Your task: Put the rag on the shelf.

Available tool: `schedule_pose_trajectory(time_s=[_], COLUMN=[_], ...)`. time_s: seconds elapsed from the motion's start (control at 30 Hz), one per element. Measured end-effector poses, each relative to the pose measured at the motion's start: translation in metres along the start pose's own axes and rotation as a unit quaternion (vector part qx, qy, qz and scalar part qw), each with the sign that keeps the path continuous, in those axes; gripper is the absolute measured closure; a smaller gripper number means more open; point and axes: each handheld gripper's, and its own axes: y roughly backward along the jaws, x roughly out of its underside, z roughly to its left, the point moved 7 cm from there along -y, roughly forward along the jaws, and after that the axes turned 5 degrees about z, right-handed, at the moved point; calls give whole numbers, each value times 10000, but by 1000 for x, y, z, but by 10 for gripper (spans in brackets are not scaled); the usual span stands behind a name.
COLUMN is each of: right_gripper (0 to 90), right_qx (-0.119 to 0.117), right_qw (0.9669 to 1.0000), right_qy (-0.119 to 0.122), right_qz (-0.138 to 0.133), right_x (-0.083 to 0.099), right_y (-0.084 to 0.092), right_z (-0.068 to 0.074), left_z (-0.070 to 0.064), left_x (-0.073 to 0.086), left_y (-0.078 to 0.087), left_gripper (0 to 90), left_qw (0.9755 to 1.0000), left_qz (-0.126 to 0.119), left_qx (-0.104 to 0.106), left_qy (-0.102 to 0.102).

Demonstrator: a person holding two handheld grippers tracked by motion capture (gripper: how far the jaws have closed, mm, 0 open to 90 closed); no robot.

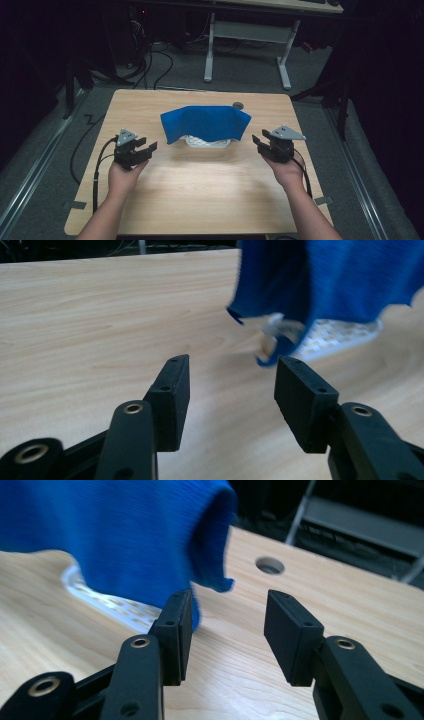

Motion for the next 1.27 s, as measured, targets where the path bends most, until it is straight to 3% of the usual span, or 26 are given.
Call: schedule_pose_trajectory(time_s=[0.07, 0.13, 0.3, 0.57, 0.6, 0.63, 0.67, 0.77, 0.8, 0.87, 0.9, 0.93, 1.07, 1.27], right_gripper=[530, 522, 500, 462, 447, 447, 444, 423, 423, 427, 424, 420, 422, 421], right_qx=[-33, -106, -182, -234, -311, -311, -327, -444, -482, -486, -551, -590, -653, -662], right_qw=[10000, 9999, 9998, 9995, 9994, 9994, 9993, 9987, 9981, 9980, 9971, 9961, 9950, 9951], right_qy=[47, 54, 53, 221, 136, 136, 123, -55, -183, -183, -72, 225, 243, 182], right_qz=[73, -65, -75, 20, 86, 86, 98, 245, 329, 371, 513, 623, 711, 715], right_x=[4, 8, 22, 50, 59, 59, 61, 76, 89, 94, 102, 106, 108, 110], right_y=[7, 14, 27, 34, 33, 33, 33, 31, 30, 30, 27, 24, 17, 17], right_z=[7, 14, 33, 65, 74, 74, 76, 89, 97, 98, 104, 108, 108, 103], left_z=[-7, -14, -34, -71, -80, -80, -88, -104, -111, -114, -114, -113, -109, -105], left_x=[7, 16, 36, 79, 91, 91, 97, 105, 106, 106, 106, 106, 108, 105], left_y=[8, 14, 25, 27, 24, 24, 22, 19, 17, 15, 14, 12, 10, 11], left_gripper=[482, 477, 465, 443, 444, 442, 442, 438, 436, 431, 424, 421, 420, 411], left_qw=[10000, 9999, 9994, 9974, 9955, 9955, 9925, 9882, 9864, 9854, 9847, 9847, 9852, 9863], left_qz=[4, 32, 93, 355, 578, 578, 791, 932, 961, 989, 1018, 1035, 1054, 1011], left_qx=[77, 146, 319, 582, 651, 651, 764, 985, 1072, 1067, 1050, 1050, 1136, 1093], left_qy=[25, 7, -99, -249, -378, -378, -526, -718, -791, -883, -943, -934, -738, -715])
